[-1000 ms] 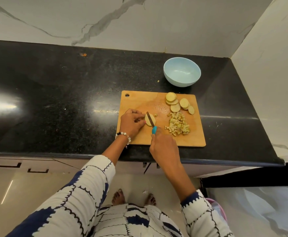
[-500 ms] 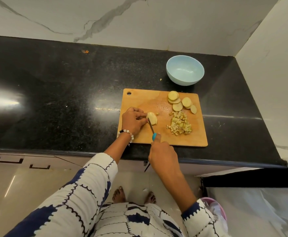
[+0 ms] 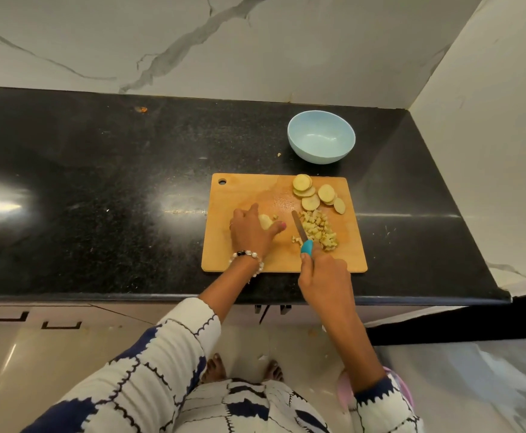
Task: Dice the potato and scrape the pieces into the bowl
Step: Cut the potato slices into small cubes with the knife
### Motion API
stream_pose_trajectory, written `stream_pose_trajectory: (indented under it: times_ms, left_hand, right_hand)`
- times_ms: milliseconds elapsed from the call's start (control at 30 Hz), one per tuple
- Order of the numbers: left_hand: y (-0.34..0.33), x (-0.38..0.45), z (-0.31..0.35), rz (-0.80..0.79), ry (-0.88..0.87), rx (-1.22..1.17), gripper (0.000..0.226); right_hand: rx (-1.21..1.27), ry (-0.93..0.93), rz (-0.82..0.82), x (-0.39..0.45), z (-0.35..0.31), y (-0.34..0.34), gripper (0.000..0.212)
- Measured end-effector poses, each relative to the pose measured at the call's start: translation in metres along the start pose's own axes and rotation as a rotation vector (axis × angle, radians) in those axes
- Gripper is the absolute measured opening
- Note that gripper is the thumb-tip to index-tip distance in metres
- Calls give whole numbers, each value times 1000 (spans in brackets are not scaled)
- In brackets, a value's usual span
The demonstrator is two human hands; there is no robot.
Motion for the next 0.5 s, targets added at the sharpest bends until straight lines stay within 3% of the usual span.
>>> stream_pose_trajectory:
  times_ms: [100,233,500]
  left_hand:
    - [-9,-2,6,10,15,115,72]
    - [-6,3,1,5,-14,87,57]
    - [9,22,-1,-190,-165,217,49]
  right_hand:
    - [36,53,47,6,-3,-5,46]
    - [20,117,33,12,-8,-21,47]
    - [-44,109,56,9,-3,-47,51]
Point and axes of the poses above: each hand's wrist, its own x-axis towards the middle knuckle, its own y-axis out of the back of the hand, z = x × y, the point moved 2 cm from there along x, towards the middle knuckle, and after that the axes turned 12 degrees about -x, right-handed, at the moved point
